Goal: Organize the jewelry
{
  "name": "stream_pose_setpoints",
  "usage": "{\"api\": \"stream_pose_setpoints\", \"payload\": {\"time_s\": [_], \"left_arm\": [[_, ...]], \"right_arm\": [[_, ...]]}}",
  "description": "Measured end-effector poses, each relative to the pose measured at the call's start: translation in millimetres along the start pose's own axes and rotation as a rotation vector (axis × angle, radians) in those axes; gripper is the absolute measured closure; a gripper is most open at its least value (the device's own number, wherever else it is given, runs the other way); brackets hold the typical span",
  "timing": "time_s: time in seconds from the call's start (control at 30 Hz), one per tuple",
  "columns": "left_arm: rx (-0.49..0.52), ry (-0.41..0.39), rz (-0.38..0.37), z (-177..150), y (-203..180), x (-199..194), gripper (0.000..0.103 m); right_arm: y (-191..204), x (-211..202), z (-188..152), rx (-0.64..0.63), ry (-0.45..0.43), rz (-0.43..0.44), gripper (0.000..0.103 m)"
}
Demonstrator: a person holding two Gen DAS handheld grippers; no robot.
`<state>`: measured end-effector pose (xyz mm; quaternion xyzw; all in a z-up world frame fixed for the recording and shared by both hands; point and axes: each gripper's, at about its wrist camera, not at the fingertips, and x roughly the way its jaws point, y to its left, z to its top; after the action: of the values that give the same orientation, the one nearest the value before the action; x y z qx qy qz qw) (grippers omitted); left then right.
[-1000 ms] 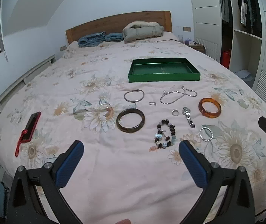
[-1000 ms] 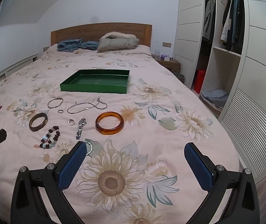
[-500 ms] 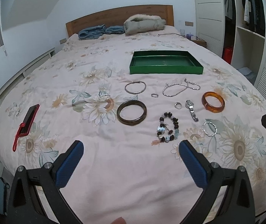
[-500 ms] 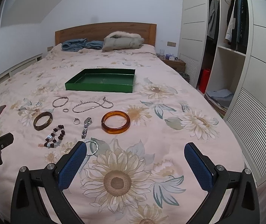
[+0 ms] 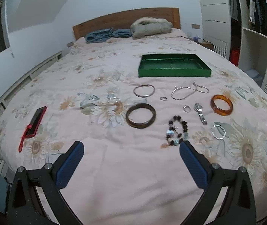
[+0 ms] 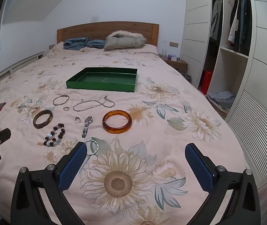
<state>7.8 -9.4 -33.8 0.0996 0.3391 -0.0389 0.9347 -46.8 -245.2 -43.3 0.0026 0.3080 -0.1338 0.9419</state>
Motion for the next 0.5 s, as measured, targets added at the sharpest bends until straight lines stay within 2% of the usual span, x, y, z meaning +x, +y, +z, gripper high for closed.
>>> {"api": "stream_pose_setpoints", "payload": {"time_s": [0.13,0.5], "left_arm": [[-0.005,-0.016,0.006,-0.5,1.5,-2.0,0.000],[0.013,0.023,-0.031,-4.3,-2.6,3.4,0.000]], "right_arm": [[0.1,0.6,0.3,-0.001,0.005,0.004,0.001],[-1.2,1.4,-0.2,0.016,0.009,0.023,0.001]]}}
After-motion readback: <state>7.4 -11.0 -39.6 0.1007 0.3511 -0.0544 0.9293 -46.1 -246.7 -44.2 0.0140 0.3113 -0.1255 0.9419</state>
